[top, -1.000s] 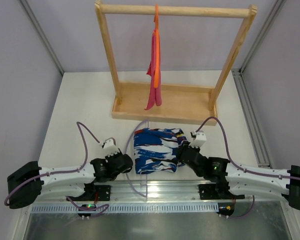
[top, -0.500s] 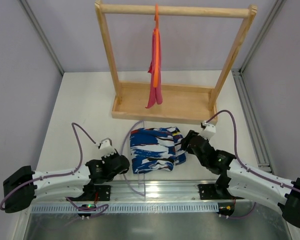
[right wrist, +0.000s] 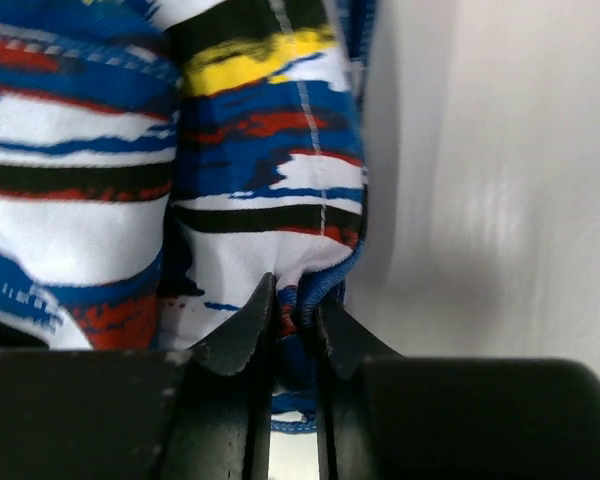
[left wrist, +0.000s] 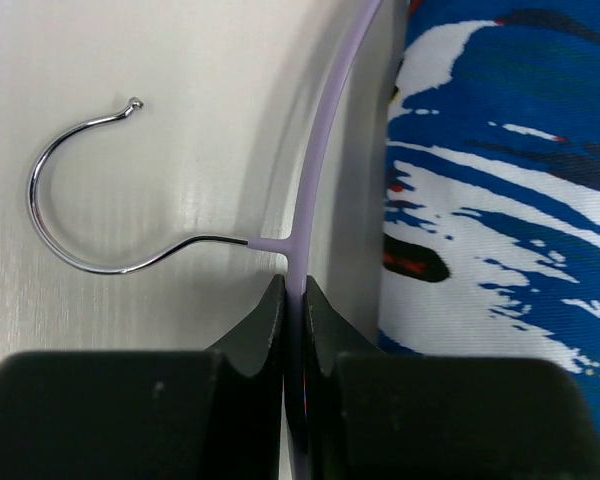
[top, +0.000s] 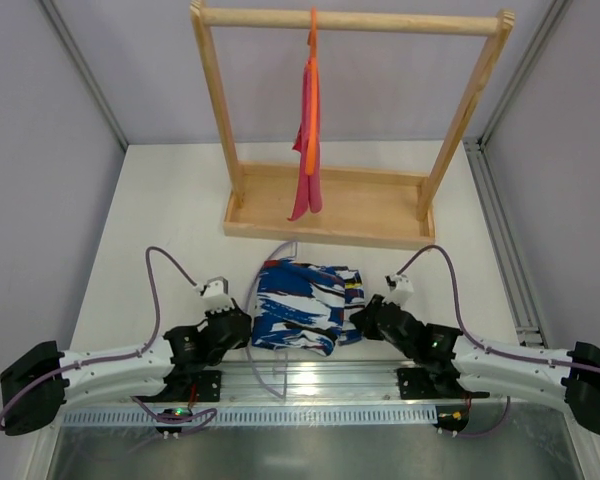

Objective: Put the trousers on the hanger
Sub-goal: Place trousers on hanger

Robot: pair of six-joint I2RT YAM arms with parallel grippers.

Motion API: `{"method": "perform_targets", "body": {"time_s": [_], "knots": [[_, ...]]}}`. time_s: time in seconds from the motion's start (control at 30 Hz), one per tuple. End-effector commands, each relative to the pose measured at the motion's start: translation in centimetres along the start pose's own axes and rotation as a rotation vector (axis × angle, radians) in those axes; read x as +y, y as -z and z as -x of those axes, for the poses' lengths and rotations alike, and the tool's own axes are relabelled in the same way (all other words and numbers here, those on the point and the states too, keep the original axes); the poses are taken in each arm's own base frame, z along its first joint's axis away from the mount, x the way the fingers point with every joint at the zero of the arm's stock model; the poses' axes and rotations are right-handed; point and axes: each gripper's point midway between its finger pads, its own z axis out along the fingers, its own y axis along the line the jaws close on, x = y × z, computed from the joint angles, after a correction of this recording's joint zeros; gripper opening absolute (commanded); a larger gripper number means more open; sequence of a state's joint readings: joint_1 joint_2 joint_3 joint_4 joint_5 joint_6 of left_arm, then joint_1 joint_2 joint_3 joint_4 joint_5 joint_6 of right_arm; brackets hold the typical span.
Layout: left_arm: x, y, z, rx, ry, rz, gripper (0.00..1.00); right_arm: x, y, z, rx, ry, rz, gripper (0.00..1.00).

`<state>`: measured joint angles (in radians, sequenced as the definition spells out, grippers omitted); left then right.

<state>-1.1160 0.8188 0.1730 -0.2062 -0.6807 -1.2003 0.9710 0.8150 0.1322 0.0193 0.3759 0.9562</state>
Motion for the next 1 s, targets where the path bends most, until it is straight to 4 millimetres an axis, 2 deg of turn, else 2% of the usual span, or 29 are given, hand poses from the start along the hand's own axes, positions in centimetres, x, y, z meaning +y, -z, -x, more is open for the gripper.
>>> {"method": "perform_targets", "body": {"time_s": [0.0,0.03,0.07,0.1,0.13,0.17,0.2,0.23,0.27,0.3,0.37,0.47,0.57,0.63,0.67,0.7,0.73,0.8,0.83,0.87,0.93,0.97], "knots": [[-3.1,0.2,1.3,-0.044,-0.016,-0.139,0.0,2.1,2.1,-2.7,0.04,-0.086,0.078,0.12],[-3.2,0.2,1.3,-0.044,-0.023,-0.15,0.0,2.2,2.5,-3.2,0.05,-0.092,0.081,0.13],[-3.4,0.3,1.3,-0.046,-0.025,-0.165,0.0,1.2,2.7,-3.4,0.039,-0.118,0.03,0.22],[-3.5,0.4,1.5,-0.053,-0.036,-0.174,0.0,1.4,3.2,-3.3,0.038,-0.124,0.021,0.26],[-3.5,0.4,1.6,-0.055,-0.041,-0.177,0.0,0.6,3.8,-3.9,0.058,-0.087,-0.009,0.31],[-3.4,0.4,1.6,-0.057,-0.048,-0.173,0.0,0.4,4.1,-3.5,0.045,-0.094,-0.026,0.38],[-3.3,0.4,1.6,-0.056,-0.05,-0.167,0.0,1.2,4.7,-2.8,0.038,-0.1,-0.02,0.5],[-3.1,0.4,1.7,-0.058,-0.05,-0.162,0.0,1.6,5.2,-2.2,0.03,-0.105,-0.011,0.54],[-3.0,0.4,1.6,-0.056,-0.051,-0.159,0.0,0.8,5.6,-1.8,0.028,-0.077,-0.045,0.57],[-3.0,0.3,1.6,-0.056,-0.051,-0.157,0.0,1.9,6.3,-0.4,-0.002,-0.083,-0.027,0.62],[-2.8,0.2,1.4,-0.053,-0.054,-0.152,0.0,2.4,7.1,1.0,-0.028,-0.078,-0.01,0.66],[-2.8,0.1,1.3,-0.049,-0.054,-0.15,0.0,5.1,8.4,4.2,-0.115,-0.074,0.063,0.75],[-2.9,0.1,1.2,-0.047,-0.052,-0.153,0.0,6.8,8.8,6.9,-0.207,-0.059,0.101,0.83],[-2.7,0.0,1.2,-0.047,-0.051,-0.149,0.0,7.6,8.5,7.8,-0.218,-0.052,0.117,0.85],[-2.7,0.0,1.1,-0.045,-0.047,-0.15,0.0,7.6,7.8,7.6,-0.2,-0.039,0.113,0.86],[-2.6,0.0,1.1,-0.045,-0.043,-0.148,0.0,7.1,6.8,8.5,-0.212,-0.058,0.094,0.87],[-2.5,0.0,0.9,-0.042,-0.043,-0.149,0.0,8.9,6.4,8.1,-0.158,-0.077,0.184,0.89],[-2.4,0.0,0.9,-0.044,-0.03,-0.151,0.0,8.1,4.3,6.8,-0.106,-0.086,0.177,0.94],[-2.4,0.0,0.9,-0.044,-0.025,-0.152,0.0,8.3,3.7,7.5,-0.119,-0.124,0.191,0.94],[-2.5,0.1,1.0,-0.046,-0.021,-0.157,0.0,7.8,2.8,6.3,-0.082,-0.116,0.182,0.95],[-2.5,0.1,1.0,-0.045,-0.022,-0.158,0.0,9.0,2.4,6.6,-0.094,-0.138,0.243,0.94],[-2.4,0.1,1.1,-0.05,-0.021,-0.152,0.0,9.3,2.2,6.0,-0.071,-0.138,0.264,0.95]]}}
